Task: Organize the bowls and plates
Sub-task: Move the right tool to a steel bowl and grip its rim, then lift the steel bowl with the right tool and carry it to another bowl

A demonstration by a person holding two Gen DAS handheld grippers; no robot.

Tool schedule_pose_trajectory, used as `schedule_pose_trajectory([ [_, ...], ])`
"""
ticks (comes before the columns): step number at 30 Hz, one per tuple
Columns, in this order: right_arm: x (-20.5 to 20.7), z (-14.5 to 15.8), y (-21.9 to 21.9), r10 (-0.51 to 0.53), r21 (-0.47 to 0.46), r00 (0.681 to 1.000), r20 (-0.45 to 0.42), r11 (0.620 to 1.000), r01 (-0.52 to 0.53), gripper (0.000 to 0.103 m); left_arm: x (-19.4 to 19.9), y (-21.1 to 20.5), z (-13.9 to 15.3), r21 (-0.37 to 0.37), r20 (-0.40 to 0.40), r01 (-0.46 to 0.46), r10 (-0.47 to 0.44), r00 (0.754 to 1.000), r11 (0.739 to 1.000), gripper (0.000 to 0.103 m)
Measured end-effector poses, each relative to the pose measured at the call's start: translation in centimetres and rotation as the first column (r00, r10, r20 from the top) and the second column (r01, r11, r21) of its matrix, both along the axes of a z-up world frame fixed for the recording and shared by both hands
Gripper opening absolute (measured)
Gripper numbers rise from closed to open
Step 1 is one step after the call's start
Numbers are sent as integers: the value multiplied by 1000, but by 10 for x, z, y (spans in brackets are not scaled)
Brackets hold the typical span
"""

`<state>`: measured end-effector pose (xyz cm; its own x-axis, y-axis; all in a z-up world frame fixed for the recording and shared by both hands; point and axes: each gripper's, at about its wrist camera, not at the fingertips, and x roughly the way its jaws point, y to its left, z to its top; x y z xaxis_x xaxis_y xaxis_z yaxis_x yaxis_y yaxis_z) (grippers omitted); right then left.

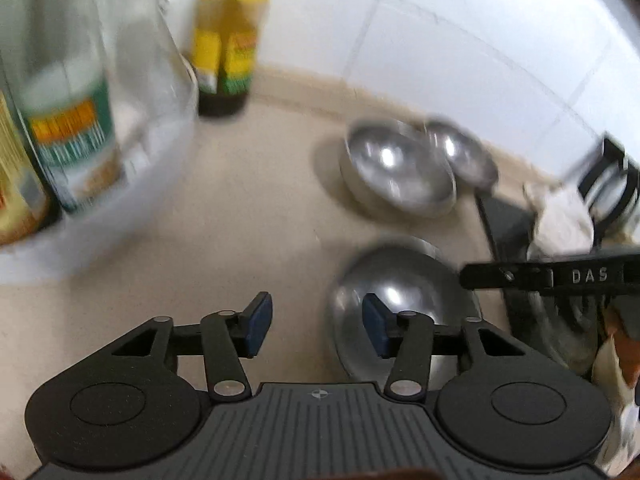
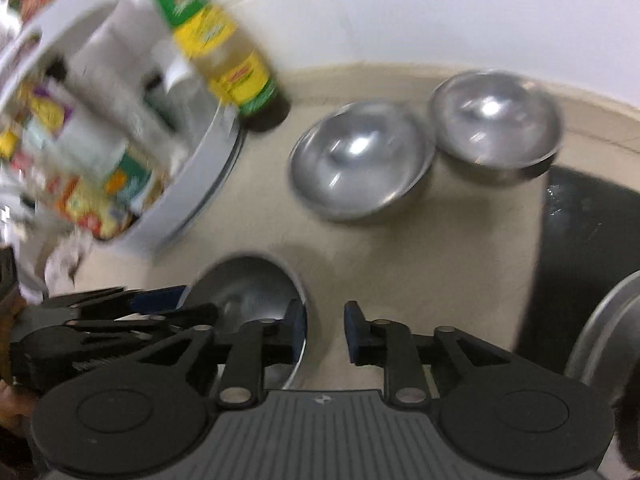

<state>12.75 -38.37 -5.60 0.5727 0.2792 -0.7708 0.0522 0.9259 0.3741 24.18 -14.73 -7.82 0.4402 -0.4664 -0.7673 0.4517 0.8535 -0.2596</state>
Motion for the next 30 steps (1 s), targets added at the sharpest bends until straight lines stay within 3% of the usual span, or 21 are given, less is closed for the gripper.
schedule_pose_trajectory([
  [4, 16, 9, -25, -108, 10, 993, 39, 994, 107, 22, 27, -17, 21, -24, 76, -15, 17, 997, 1000, 71],
  [9, 51, -10, -49, -223, 61, 975, 15, 973, 222, 24, 78, -69, 6, 30, 76, -4, 2, 997, 1000, 71],
  [11, 63, -18, -49, -237, 58, 971, 13, 970, 236, 24, 95, -85, -10, 56, 44, -13, 11, 999, 998, 65],
  [13, 70, -23, -47, -214, 53, 977, 13, 975, 213, 25, 105, -96, -27, 75, -4, 0, 0, 1000, 997, 48],
  [14, 73, -25, -45, -206, 46, 979, 11, 978, 205, 22, 107, -99, -34, 82, -22, 14, -12, 1000, 997, 44],
  [17, 74, -25, -43, -179, 27, 983, 26, 984, 178, 19, 105, -103, -39, 54, -33, 46, -44, 998, 997, 30],
  [21, 69, -18, -44, -178, 32, 984, 32, 984, 177, 14, 98, -103, -27, 64, 5, 58, -59, 998, 996, 29],
  [30, 34, 34, -31, -162, 41, 983, 90, 986, 159, 12, 58, -71, 37, -45, 101, 92, -87, 991, 995, 30],
])
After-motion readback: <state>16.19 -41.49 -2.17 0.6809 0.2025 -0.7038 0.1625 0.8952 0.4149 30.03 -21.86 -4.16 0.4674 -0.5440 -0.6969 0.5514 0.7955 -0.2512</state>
